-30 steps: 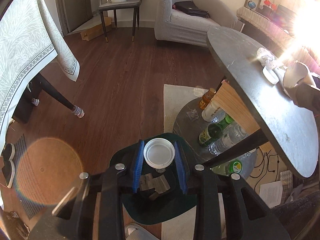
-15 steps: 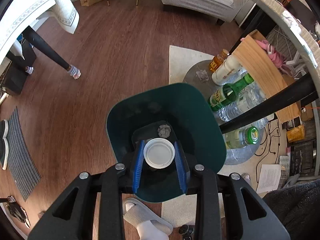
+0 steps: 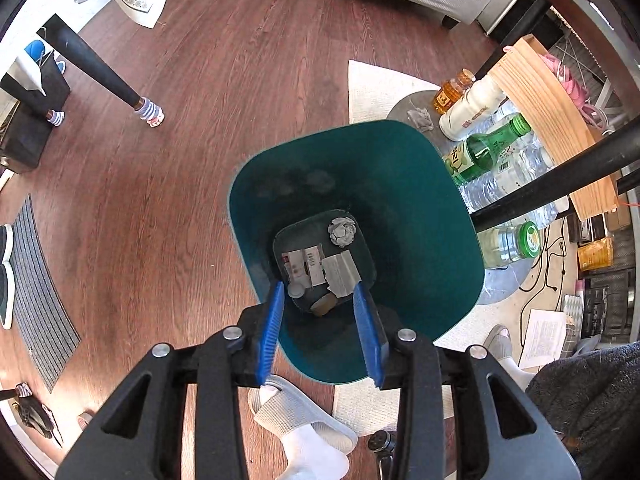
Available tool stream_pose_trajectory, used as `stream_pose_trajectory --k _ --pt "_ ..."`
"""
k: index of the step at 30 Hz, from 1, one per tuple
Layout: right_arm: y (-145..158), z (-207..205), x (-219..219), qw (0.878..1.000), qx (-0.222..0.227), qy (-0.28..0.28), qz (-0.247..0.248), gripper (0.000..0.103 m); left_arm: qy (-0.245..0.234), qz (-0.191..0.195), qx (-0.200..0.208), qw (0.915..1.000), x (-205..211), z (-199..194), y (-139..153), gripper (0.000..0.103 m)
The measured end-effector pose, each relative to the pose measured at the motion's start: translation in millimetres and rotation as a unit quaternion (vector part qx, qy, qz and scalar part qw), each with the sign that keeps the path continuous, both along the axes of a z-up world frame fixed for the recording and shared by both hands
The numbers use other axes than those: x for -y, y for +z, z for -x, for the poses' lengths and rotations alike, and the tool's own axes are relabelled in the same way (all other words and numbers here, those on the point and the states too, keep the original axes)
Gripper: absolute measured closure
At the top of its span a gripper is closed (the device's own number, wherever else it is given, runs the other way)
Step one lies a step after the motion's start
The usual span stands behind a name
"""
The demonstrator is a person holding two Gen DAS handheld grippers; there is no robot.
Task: Collect trash
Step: 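Lower the brown tape roll into the bin and open the right tool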
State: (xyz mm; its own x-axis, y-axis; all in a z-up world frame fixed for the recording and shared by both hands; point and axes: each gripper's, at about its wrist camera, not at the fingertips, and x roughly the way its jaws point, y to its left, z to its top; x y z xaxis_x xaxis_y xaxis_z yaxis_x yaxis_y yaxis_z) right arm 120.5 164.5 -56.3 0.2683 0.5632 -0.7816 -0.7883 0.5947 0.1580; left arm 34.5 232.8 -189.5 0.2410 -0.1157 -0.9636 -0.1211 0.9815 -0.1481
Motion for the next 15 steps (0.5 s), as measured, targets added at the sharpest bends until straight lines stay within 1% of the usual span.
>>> stream_pose_trajectory --k 4,8,11,13,15 --pt "-11.2 0.4 -12.3 1.000 -0.006 0.006 0.012 0.041 0.014 0.003 0.016 0.9998 -11.9 3.9 7.6 0.064" --pt "-28.5 0.1 -23.1 0.999 -0.015 0.011 0.032 0.041 0.034 0.008 0.033 0.9988 -25.7 6.5 18.6 0.065" --pt "-44.1 1.6 -30.2 0.998 -0.022 0.014 0.050 0.041 0.046 0.003 0.050 0.9977 -35.5 8.9 29.8 0.066" --pt "-54.0 1.8 -33.8 0.998 -0.027 0.017 0.062 0.041 0.058 0.003 0.065 0.9962 -42.1 10.1 40.0 0.068" --pt "-63.7 2.9 -36.9 0.997 -0.031 0.020 0.073 0.041 0.068 0.002 0.080 0.9944 -48.2 10.8 51.5 0.072"
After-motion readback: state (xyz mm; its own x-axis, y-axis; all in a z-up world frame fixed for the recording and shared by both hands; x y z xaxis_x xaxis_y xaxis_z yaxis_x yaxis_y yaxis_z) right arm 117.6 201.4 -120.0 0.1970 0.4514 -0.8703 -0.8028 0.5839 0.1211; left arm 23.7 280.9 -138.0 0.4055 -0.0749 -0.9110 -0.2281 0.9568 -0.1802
